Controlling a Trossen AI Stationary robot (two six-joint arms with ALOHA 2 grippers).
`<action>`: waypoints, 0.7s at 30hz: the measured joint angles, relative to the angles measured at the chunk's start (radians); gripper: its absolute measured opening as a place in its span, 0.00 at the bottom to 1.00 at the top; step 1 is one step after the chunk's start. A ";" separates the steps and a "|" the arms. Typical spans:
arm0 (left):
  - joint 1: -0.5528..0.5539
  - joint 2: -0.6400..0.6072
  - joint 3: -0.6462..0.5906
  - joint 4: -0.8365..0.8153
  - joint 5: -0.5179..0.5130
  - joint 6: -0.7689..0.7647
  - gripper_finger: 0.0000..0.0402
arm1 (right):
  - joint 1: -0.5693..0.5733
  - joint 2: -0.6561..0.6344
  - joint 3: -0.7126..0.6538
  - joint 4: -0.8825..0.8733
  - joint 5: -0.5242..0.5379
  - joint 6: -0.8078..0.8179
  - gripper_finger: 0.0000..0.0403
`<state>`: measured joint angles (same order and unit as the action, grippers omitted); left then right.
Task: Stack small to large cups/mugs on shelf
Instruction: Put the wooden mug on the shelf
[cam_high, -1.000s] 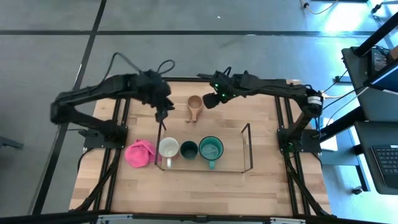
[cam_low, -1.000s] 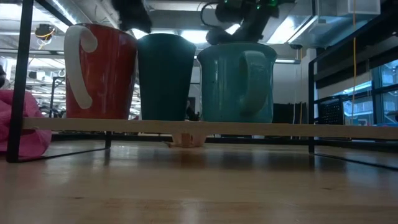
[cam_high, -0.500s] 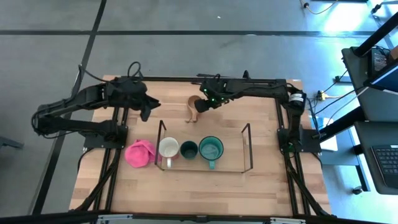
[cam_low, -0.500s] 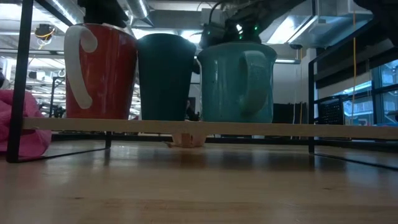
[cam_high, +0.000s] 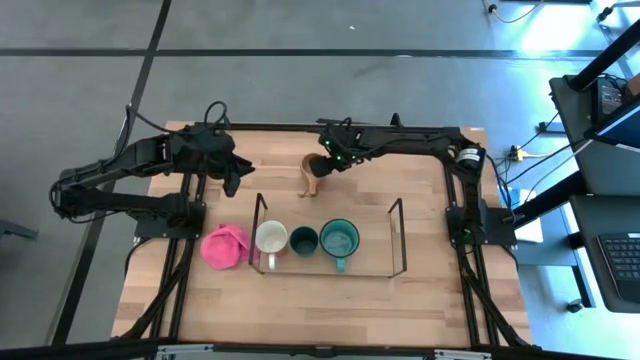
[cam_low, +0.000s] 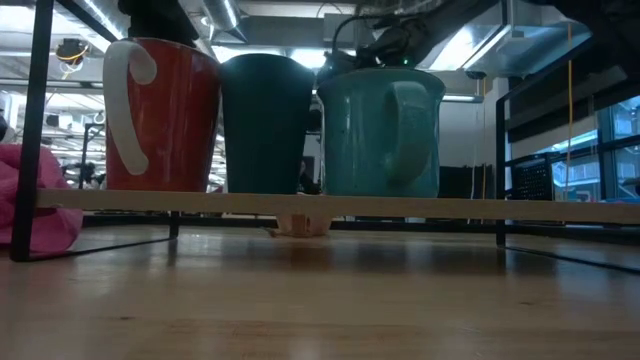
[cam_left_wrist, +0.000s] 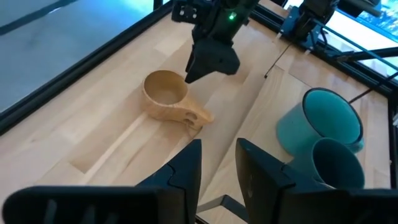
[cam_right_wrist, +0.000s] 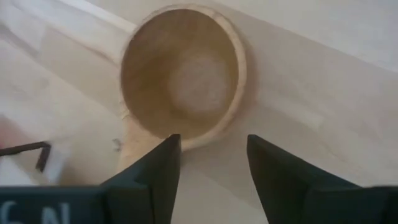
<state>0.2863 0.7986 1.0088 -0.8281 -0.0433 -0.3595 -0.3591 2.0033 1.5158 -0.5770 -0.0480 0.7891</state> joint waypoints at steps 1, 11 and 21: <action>0.000 0.000 0.000 -0.002 0.000 0.001 0.23 | -0.002 0.008 0.000 0.009 -0.002 -0.001 0.46; 0.001 0.000 0.000 -0.002 0.000 0.003 0.23 | -0.012 0.042 0.000 0.043 0.001 -0.008 0.45; 0.001 0.001 0.000 -0.002 0.000 0.003 0.23 | -0.047 0.079 0.001 0.029 0.010 -0.033 0.42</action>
<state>0.2878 0.7993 1.0088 -0.8303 -0.0437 -0.3569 -0.4063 2.0818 1.5166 -0.5484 -0.0383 0.7560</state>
